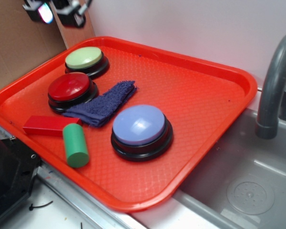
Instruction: Push the green button.
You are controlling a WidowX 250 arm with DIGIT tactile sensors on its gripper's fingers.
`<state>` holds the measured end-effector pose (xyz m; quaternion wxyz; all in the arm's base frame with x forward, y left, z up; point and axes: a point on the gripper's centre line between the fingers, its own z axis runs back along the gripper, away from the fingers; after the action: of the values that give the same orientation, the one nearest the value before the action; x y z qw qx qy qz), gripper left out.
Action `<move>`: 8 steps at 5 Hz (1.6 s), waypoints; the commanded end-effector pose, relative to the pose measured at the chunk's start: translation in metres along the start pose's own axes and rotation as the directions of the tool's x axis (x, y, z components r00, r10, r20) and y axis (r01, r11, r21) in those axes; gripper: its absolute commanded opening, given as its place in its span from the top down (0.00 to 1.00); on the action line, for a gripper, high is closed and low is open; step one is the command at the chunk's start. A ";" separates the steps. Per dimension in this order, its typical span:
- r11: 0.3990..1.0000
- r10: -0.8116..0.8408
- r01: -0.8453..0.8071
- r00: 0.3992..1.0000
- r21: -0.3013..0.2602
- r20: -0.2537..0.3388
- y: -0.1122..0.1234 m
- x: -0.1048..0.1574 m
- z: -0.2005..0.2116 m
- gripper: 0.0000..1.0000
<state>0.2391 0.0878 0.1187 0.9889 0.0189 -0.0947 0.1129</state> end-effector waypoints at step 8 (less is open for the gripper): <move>0.998 0.022 -0.022 1.000 0.056 0.001 0.038 0.023 -0.048 0.00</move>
<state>0.2522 0.1213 0.0577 0.9902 0.0340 -0.0601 0.1215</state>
